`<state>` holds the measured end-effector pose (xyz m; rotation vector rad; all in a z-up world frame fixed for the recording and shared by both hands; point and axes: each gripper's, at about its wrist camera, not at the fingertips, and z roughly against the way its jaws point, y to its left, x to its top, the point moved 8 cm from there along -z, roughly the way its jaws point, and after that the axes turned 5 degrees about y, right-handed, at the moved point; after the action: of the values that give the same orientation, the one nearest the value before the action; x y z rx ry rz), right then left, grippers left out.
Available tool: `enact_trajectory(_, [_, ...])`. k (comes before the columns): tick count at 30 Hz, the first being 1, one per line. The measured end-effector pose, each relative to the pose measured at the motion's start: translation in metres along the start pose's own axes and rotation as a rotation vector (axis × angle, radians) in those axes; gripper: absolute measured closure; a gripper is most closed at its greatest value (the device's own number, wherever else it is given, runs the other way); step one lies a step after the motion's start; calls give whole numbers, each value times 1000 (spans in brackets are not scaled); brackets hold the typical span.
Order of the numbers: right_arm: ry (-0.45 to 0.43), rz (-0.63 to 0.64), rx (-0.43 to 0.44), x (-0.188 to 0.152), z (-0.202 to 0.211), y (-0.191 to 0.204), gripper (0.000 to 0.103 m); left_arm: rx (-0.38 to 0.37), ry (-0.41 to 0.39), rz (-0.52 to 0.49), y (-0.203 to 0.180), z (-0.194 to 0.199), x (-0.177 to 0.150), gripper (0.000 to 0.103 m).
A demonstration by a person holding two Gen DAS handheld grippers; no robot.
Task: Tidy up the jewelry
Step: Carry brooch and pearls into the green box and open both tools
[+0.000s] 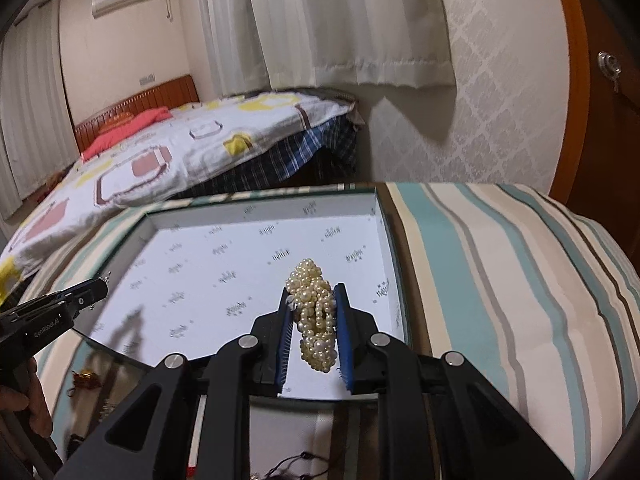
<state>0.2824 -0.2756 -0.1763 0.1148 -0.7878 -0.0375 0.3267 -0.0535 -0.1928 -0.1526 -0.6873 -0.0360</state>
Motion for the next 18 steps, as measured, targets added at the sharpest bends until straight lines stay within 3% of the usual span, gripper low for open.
enact_trajectory(18, [122, 6, -16, -13, -32, -7, 82, 17, 117, -10, 4, -31, -11, 87])
